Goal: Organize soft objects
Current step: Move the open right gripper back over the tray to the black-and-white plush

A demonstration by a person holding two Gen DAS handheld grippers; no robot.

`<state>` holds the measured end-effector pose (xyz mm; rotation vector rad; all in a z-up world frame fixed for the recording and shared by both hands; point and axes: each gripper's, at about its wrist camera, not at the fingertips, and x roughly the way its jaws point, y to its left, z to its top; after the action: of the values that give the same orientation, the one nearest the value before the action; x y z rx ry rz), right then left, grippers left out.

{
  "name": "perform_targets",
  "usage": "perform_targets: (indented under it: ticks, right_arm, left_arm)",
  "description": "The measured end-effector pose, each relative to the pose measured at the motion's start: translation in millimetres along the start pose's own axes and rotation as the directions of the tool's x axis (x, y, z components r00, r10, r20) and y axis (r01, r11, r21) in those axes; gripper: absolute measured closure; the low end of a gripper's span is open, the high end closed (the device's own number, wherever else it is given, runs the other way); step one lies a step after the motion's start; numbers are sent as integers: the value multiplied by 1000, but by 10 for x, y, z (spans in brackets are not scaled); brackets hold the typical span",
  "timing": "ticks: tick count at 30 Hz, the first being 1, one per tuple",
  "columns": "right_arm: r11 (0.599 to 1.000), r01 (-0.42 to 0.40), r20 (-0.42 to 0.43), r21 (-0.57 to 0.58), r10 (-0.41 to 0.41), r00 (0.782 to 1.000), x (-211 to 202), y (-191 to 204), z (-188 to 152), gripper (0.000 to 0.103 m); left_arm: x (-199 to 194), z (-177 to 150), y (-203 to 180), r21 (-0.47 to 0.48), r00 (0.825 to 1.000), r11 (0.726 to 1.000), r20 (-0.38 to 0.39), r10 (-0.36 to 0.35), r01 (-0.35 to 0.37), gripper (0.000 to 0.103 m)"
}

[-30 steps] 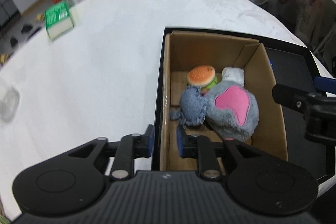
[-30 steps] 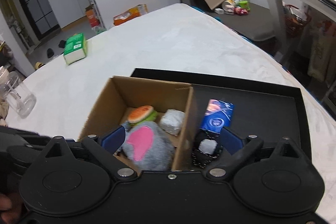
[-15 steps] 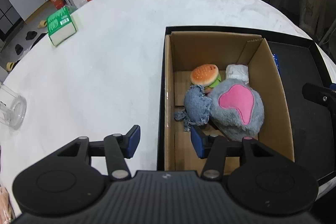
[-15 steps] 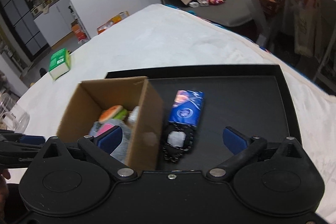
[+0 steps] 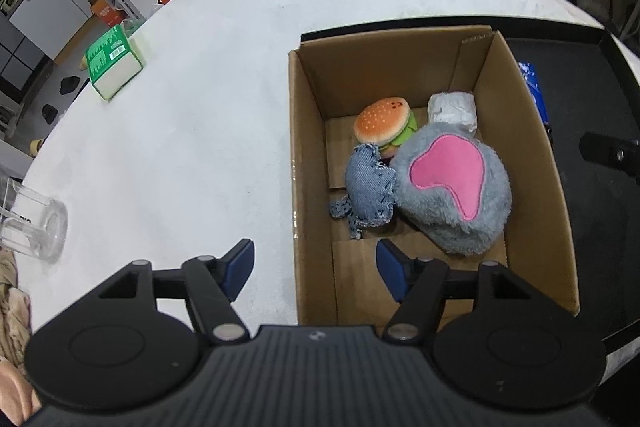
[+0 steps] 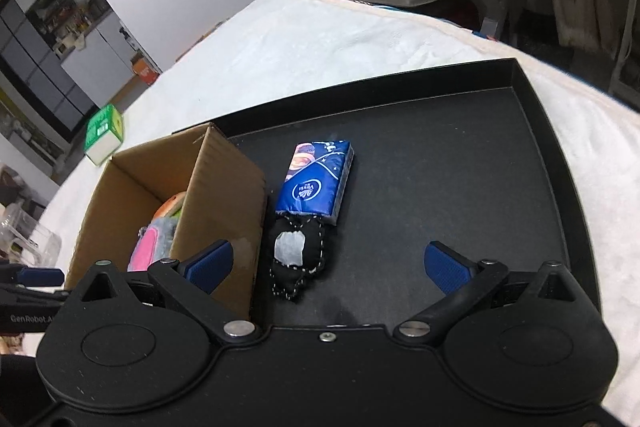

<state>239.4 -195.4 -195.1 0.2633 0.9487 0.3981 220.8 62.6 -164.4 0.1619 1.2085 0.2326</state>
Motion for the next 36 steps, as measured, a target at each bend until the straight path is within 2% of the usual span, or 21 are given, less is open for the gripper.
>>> perform_targets:
  ticks: [7, 14, 24, 29, 32, 34, 36]
  right_arm:
    - [997, -69, -13, 40, 70, 997, 197, -119, -1, 0]
    - [998, -48, -12, -42, 48, 999, 278, -53, -29, 2]
    - [992, -48, -74, -117, 39, 996, 428, 36, -50, 18]
    - [985, -23, -83, -173, 9, 997, 450, 77, -89, 31]
    - [978, 1, -72, -211, -17, 997, 435, 96, -103, 59]
    - [979, -12, -94, -204, -8, 996, 424, 75, -108, 92]
    - [982, -4, -109, -191, -17, 994, 412, 31, -112, 100]
  left_arm:
    - [84, 32, -119, 37, 998, 998, -35, 49, -48, 37]
    - [157, 65, -302, 103, 991, 988, -44, 124, -119, 37]
    - [261, 119, -414, 150, 982, 976, -74, 172, -159, 37]
    - [261, 127, -464, 165, 979, 970, -69, 190, -177, 37]
    - [260, 124, -475, 168, 978, 969, -71, 194, -180, 37]
    - [249, 125, -489, 169, 978, 968, -70, 197, -183, 38]
    - [240, 122, -495, 170, 978, 968, -68, 199, -185, 38]
